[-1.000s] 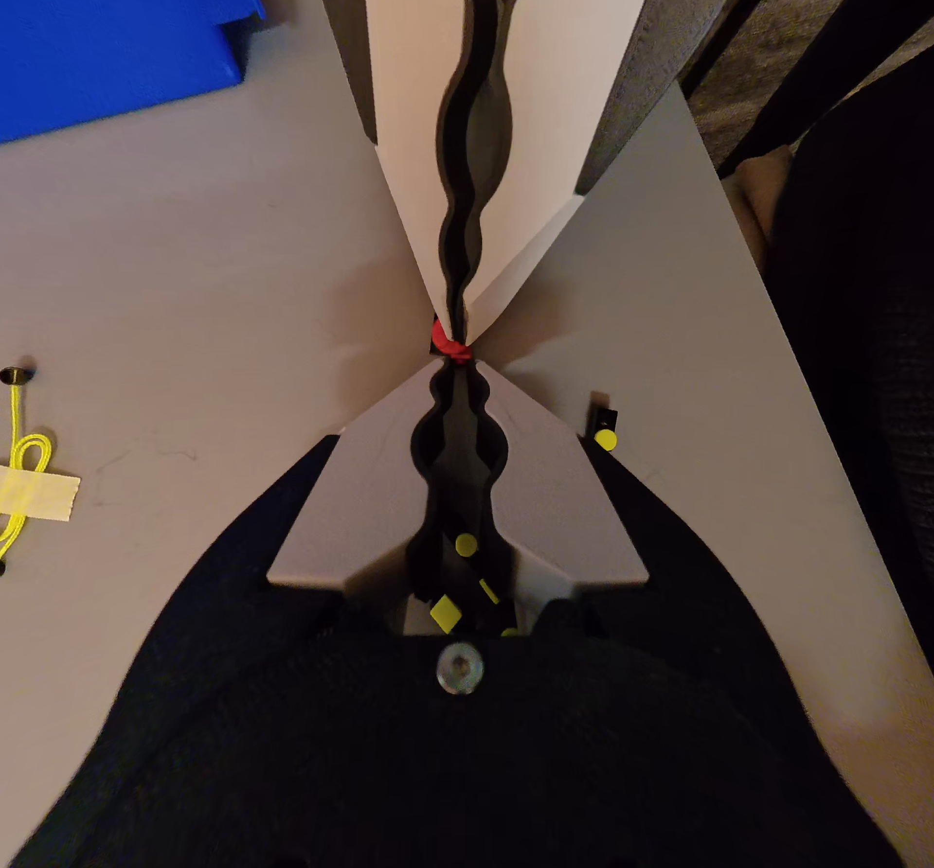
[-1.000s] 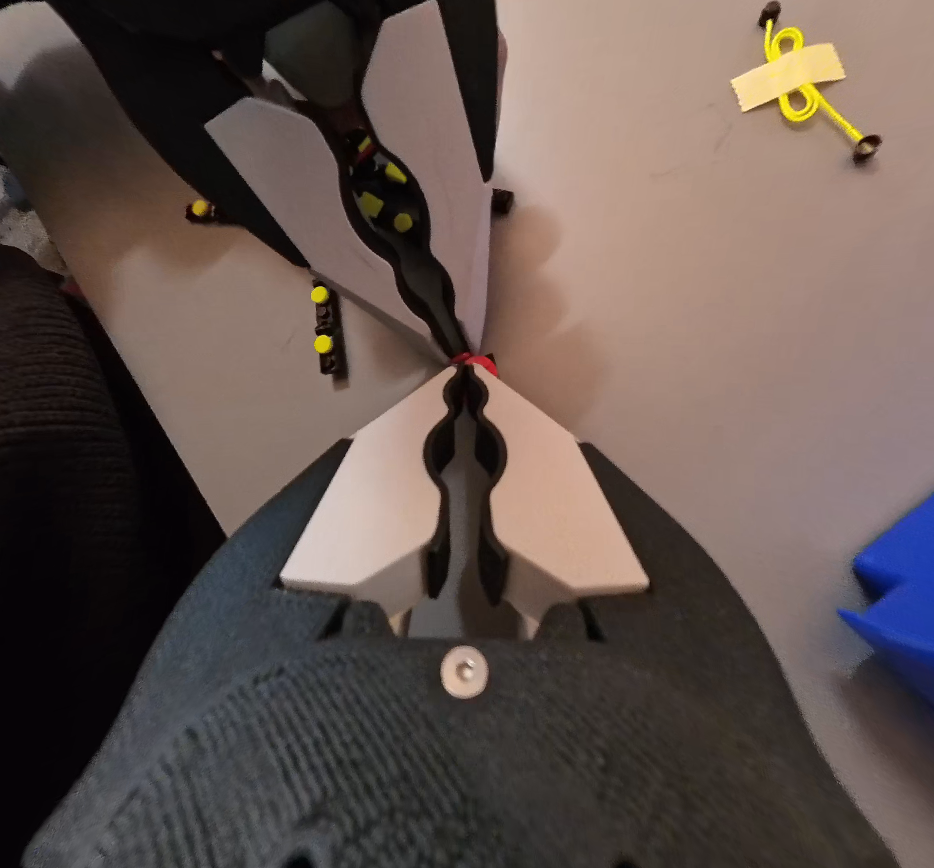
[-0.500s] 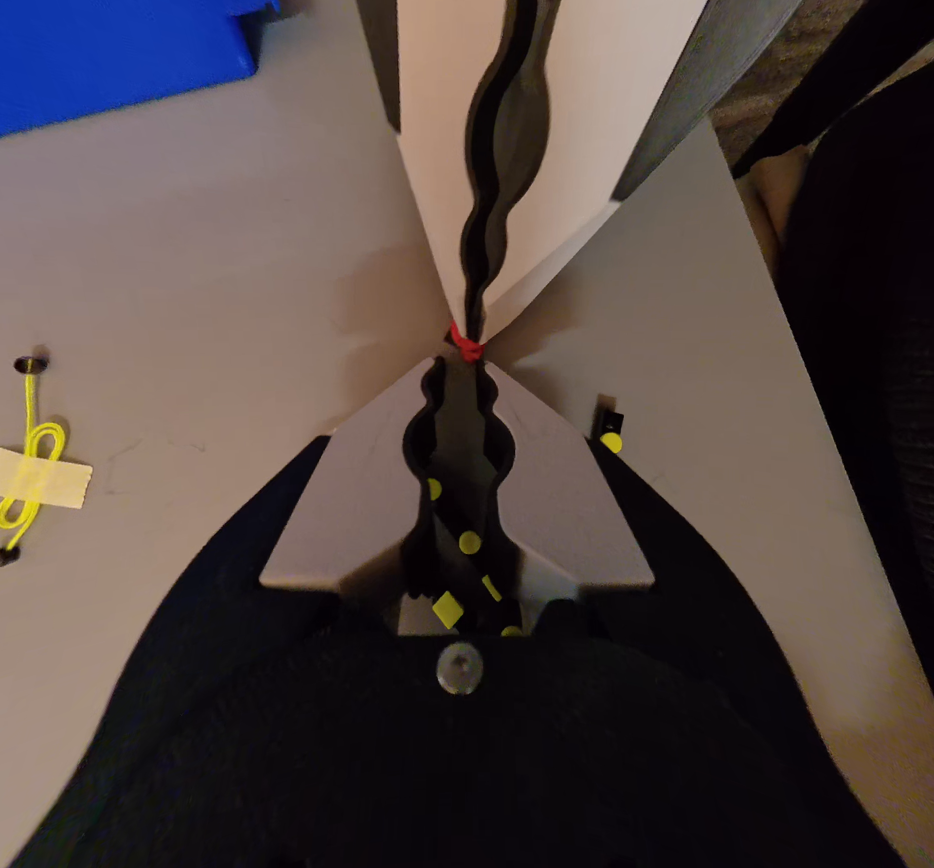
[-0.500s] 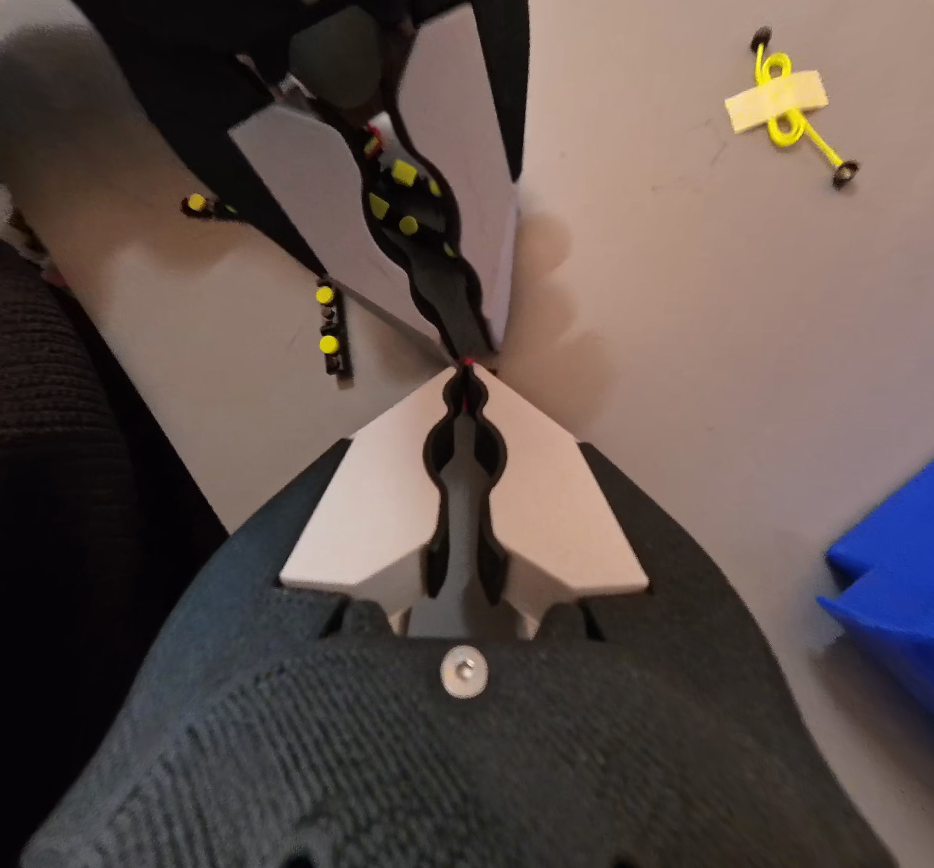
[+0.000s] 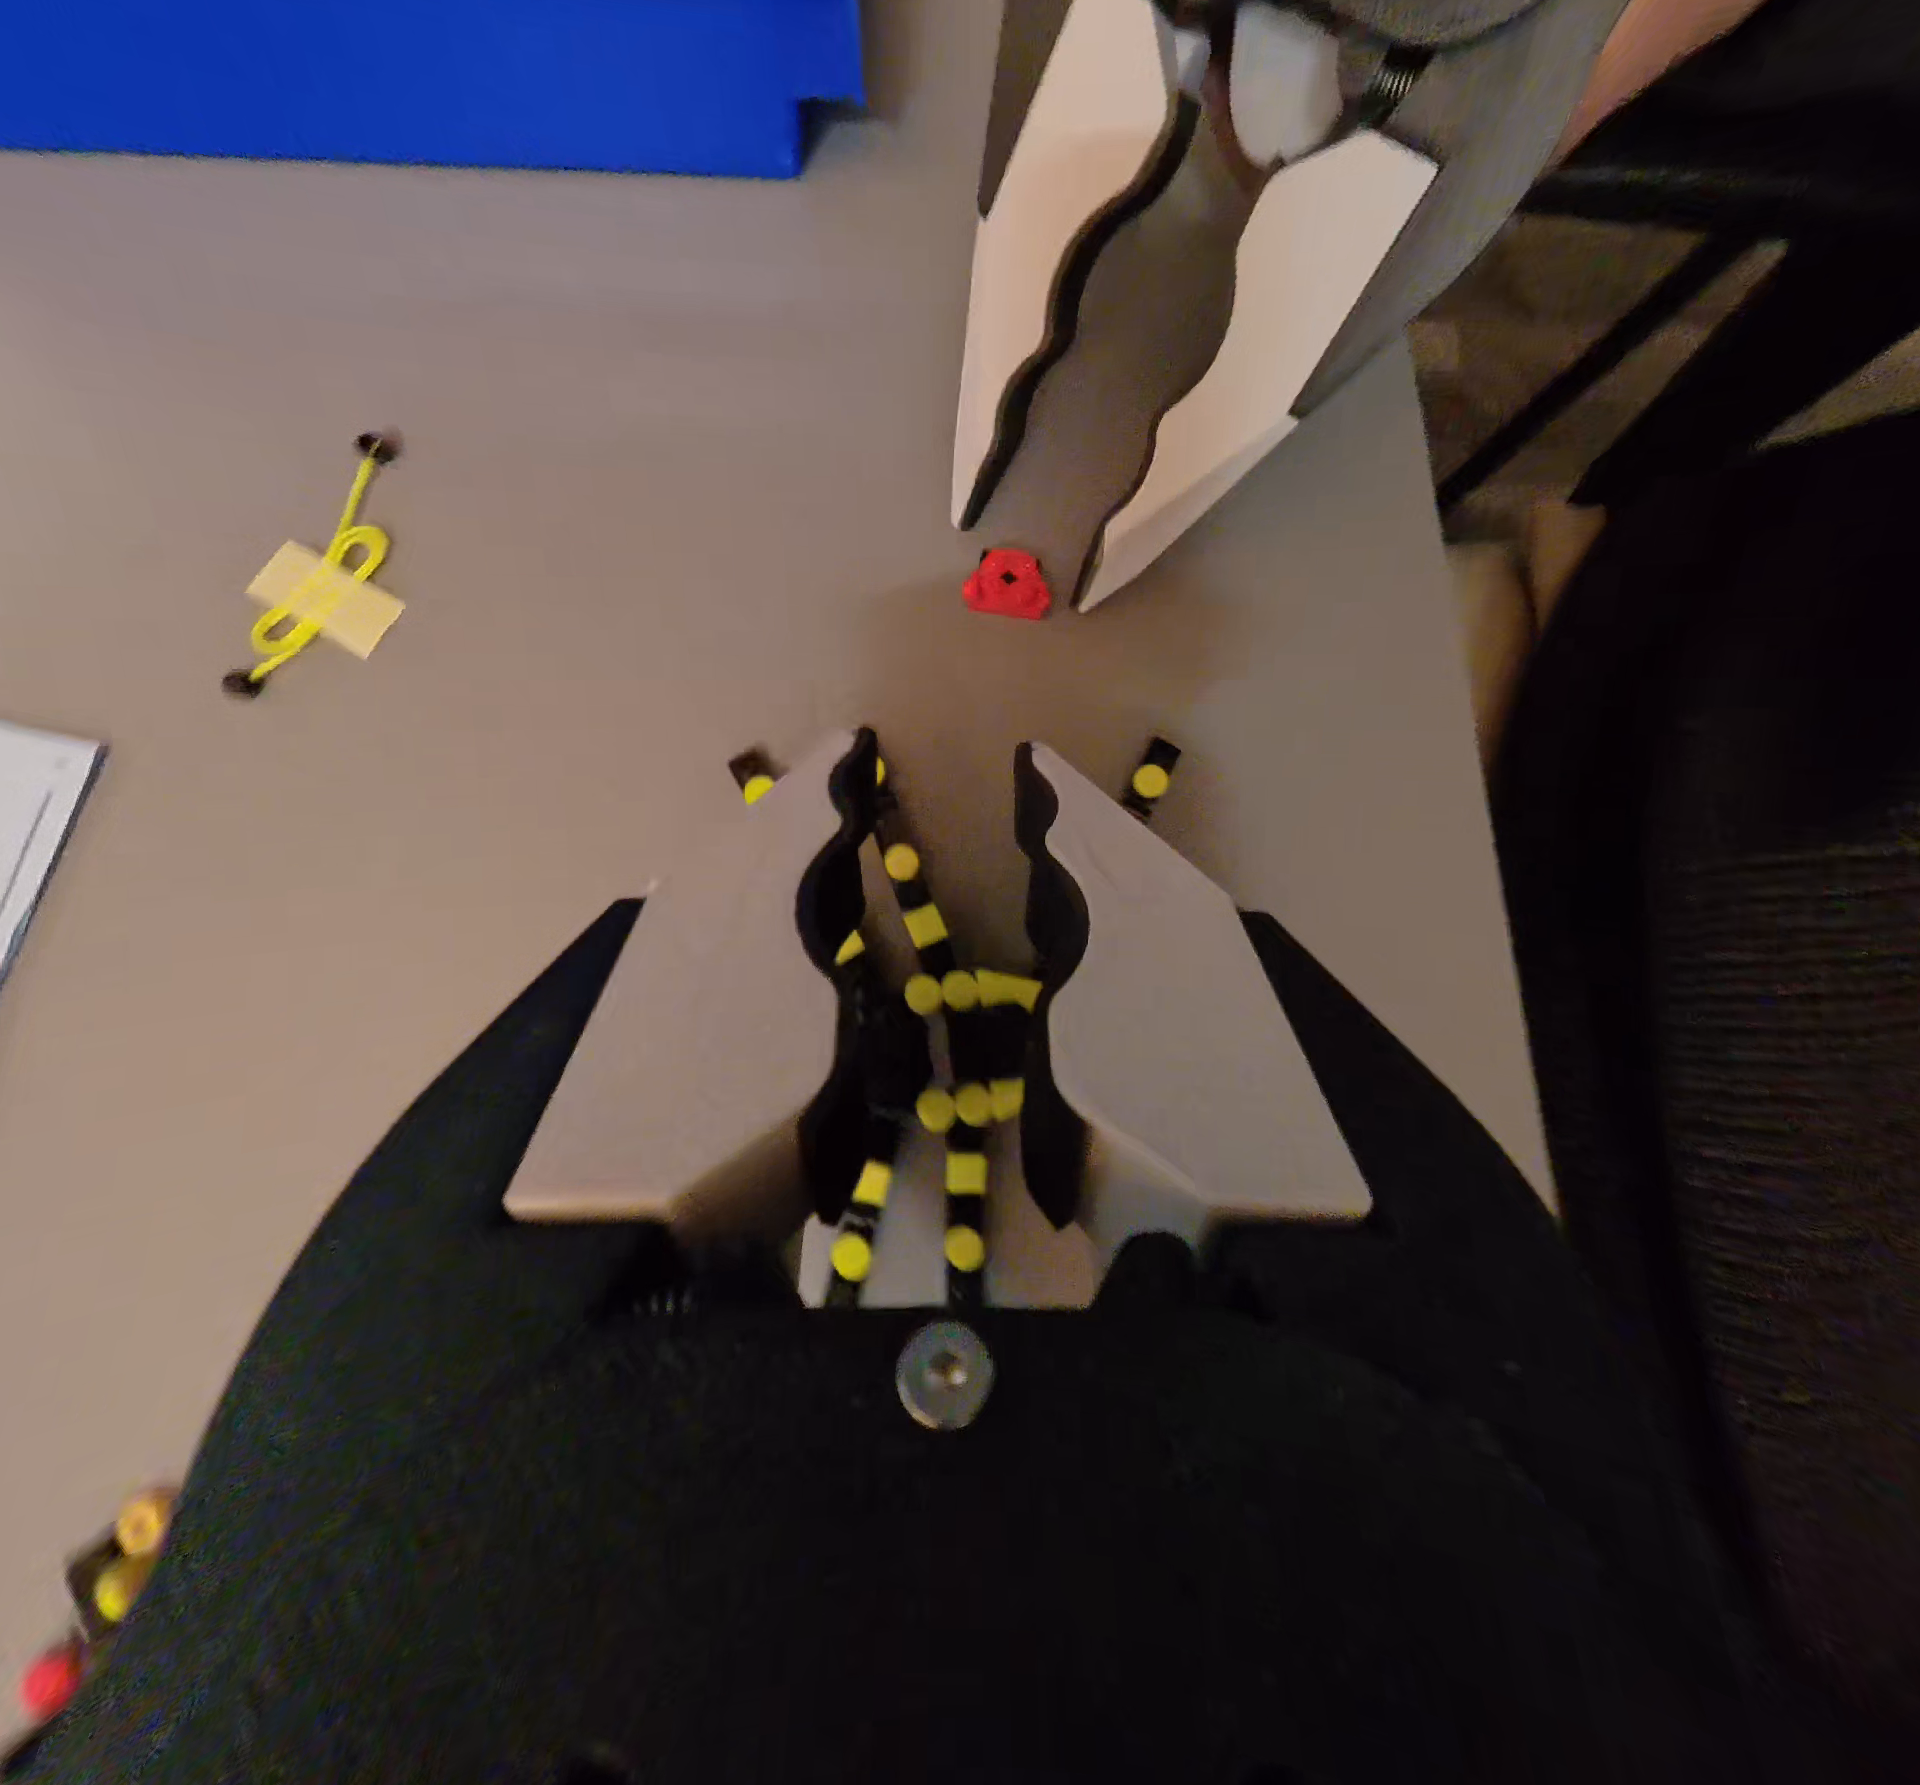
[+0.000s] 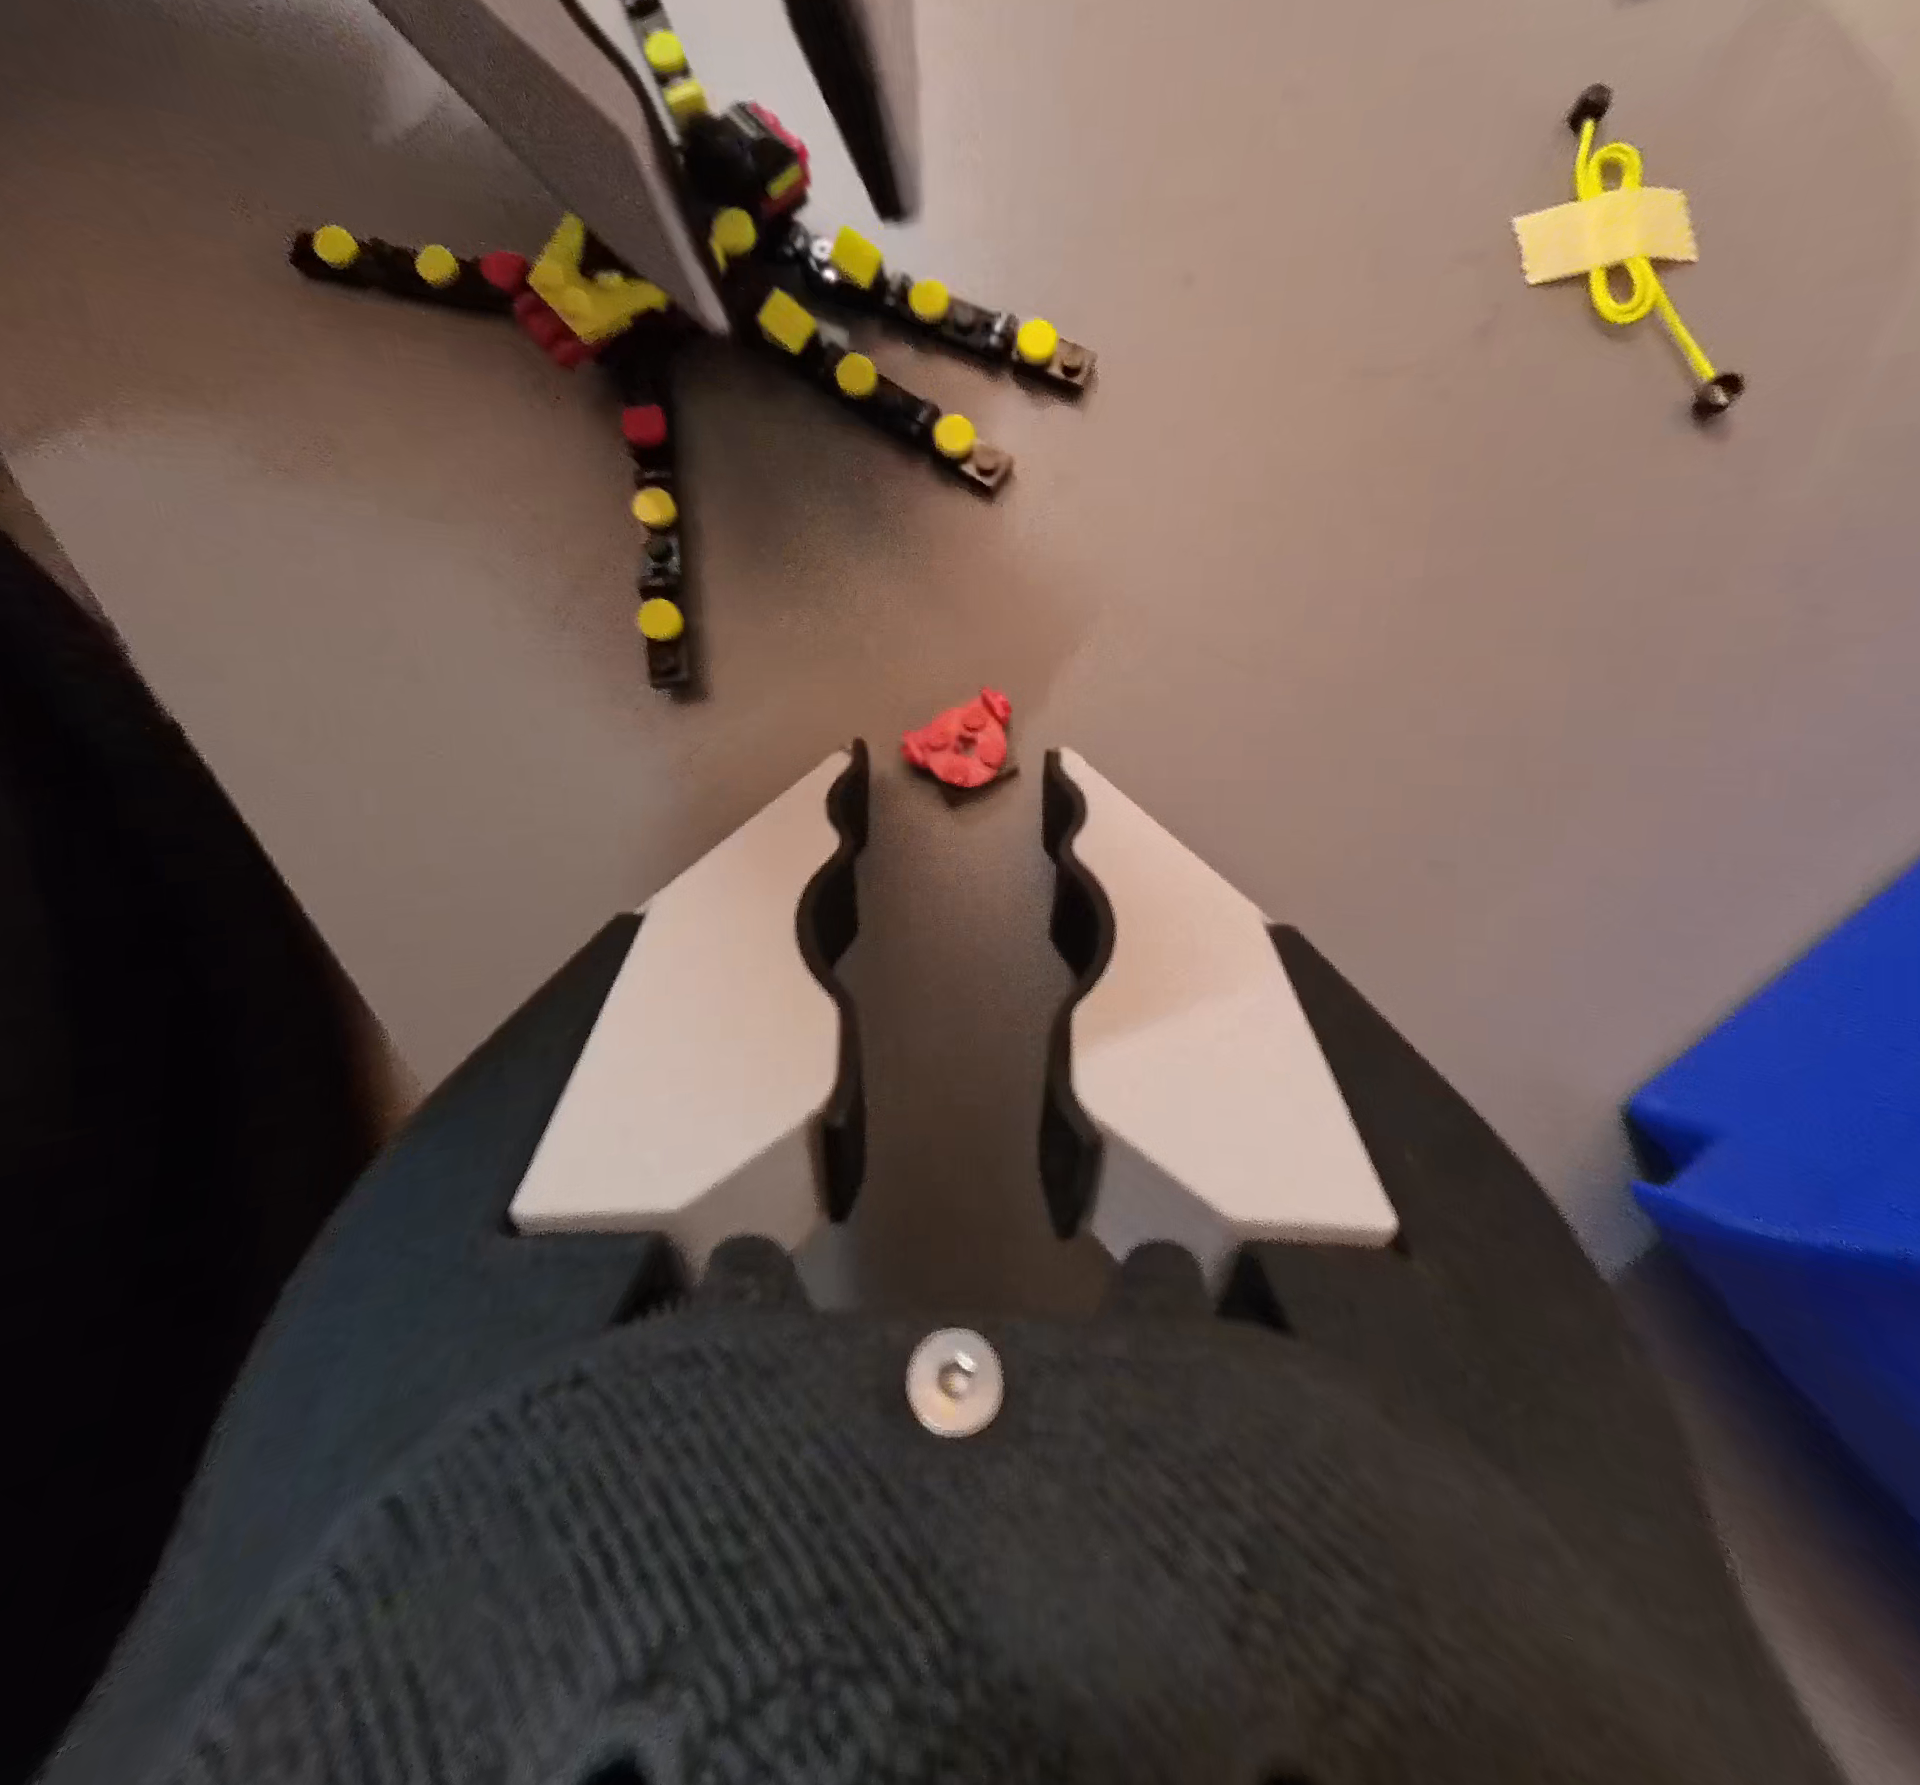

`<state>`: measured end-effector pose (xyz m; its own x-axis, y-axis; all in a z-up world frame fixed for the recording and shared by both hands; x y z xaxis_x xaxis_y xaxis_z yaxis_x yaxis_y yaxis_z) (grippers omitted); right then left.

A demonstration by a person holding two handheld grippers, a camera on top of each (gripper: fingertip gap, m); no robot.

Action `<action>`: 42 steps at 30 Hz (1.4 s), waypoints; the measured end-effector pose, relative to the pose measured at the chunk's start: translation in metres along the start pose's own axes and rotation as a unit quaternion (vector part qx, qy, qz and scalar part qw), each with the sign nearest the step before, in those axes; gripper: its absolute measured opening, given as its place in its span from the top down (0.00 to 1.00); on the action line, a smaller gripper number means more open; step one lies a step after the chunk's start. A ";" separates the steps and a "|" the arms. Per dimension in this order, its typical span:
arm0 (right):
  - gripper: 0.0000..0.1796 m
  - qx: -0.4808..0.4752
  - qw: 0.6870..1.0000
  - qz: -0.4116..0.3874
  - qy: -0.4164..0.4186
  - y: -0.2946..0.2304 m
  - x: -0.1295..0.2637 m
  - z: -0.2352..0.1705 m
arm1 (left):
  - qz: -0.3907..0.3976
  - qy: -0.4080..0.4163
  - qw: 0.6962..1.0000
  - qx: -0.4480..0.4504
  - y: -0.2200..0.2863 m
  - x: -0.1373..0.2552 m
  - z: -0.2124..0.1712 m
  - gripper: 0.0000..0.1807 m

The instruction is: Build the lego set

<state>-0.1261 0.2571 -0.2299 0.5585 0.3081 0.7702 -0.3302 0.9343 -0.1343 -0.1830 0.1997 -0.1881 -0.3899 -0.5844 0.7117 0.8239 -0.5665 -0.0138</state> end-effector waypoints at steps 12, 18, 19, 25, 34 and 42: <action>0.76 0.057 0.998 -0.012 -0.008 -0.001 -0.001 -0.004 | 0.033 0.155 0.975 0.153 0.072 0.055 -0.034 0.90; 0.79 0.039 0.999 0.031 0.014 0.000 0.001 0.002 | 0.041 0.172 0.972 0.155 0.077 0.061 -0.042 0.90; 0.80 0.038 0.999 0.032 0.019 -0.001 0.002 0.005 | 0.045 0.175 0.971 0.157 0.076 0.062 -0.043 0.90; 0.80 0.057 0.990 -0.037 0.126 0.001 0.026 0.048 | 0.089 0.203 0.958 0.180 0.062 0.079 -0.054 0.90; 0.88 -0.006 0.967 -0.087 0.241 0.010 0.043 0.057 | 0.168 0.299 0.885 0.313 0.037 0.122 -0.079 0.87; 0.78 0.033 0.994 -0.006 0.104 0.009 0.011 0.024 | 0.176 0.298 0.877 0.332 0.013 0.124 -0.096 0.88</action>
<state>-0.1410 0.2646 -0.2080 0.7049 0.3341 0.6257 -0.3677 0.9265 -0.0804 -0.2602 0.0643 -0.1678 -0.0463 -0.9676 0.2483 0.9171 0.0574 0.3944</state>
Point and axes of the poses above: each gripper's, where its closed fingertips meet, x back along the fingers, z out of its top, y = z × x across the jaws, the point moved 2 cm from there along x, back along the fingers, and after that the axes turned 8 degrees about -x, right-handed, at the moved point
